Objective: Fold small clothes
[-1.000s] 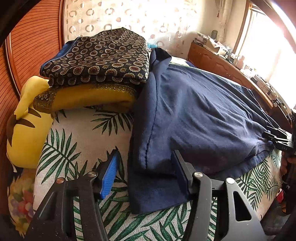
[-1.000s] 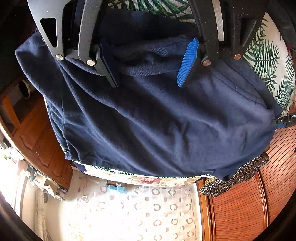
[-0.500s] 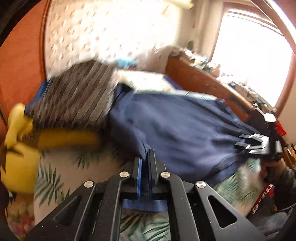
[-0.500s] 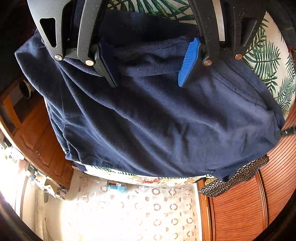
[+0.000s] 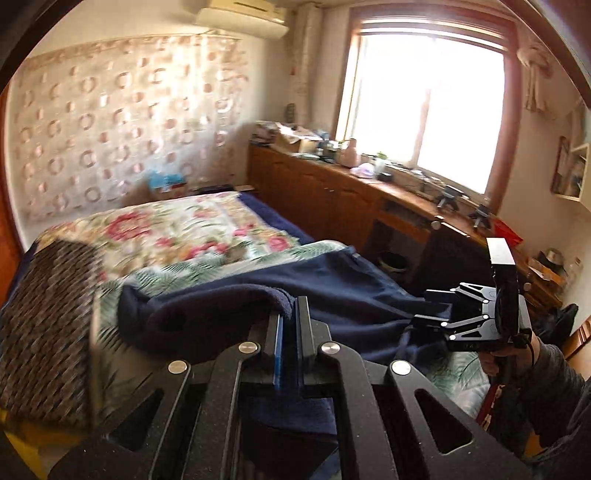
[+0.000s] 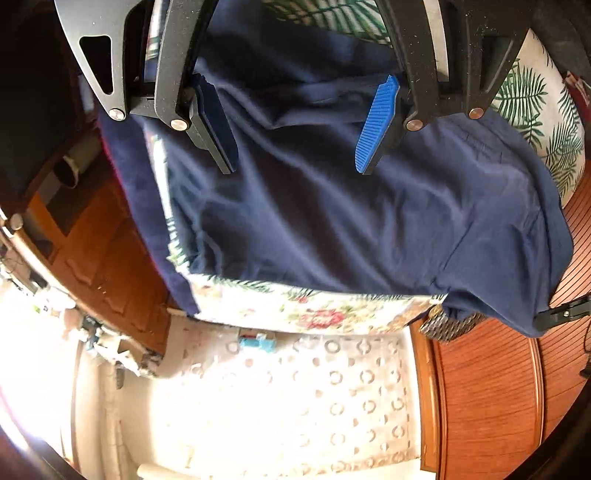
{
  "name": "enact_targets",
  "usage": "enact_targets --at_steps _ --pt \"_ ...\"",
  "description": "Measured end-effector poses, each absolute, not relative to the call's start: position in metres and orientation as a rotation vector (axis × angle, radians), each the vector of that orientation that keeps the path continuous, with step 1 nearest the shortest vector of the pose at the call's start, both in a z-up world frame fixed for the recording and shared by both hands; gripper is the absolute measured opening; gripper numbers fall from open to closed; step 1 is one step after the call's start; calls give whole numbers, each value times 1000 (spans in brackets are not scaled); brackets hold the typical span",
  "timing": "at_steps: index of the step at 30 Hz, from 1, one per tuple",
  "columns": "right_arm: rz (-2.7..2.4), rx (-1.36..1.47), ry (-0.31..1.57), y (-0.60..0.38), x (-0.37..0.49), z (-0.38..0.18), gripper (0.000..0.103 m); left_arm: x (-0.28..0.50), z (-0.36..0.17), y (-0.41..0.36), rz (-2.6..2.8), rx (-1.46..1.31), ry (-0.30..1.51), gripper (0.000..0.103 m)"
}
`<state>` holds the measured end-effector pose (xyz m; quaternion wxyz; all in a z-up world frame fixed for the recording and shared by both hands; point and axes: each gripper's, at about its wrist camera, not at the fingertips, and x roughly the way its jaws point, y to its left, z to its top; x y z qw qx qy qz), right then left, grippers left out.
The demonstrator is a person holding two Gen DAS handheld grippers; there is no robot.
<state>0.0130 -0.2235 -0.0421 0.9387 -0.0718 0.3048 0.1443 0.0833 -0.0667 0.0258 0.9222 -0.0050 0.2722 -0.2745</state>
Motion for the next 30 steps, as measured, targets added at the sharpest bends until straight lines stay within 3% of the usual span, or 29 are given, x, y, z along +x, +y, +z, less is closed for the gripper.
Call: enact_targets --at_steps 6,7,10,14,16,30 --pt "256 -112 593 -245 7 -32 68 97 37 -110 -616 35 547 6" --pt "256 -103 593 -247 6 -32 68 101 35 -113 -621 38 572 11" --pt "262 -97 599 -246 6 -35 68 106 33 -105 -636 7 590 46" --pt "280 -115 602 -238 13 -34 68 112 28 -86 -553 28 587 69" --pt "294 -128 600 -231 21 -31 68 117 24 -75 -511 30 591 74" --pt "484 -167 656 -161 66 -54 68 157 -56 -11 -310 -9 765 75"
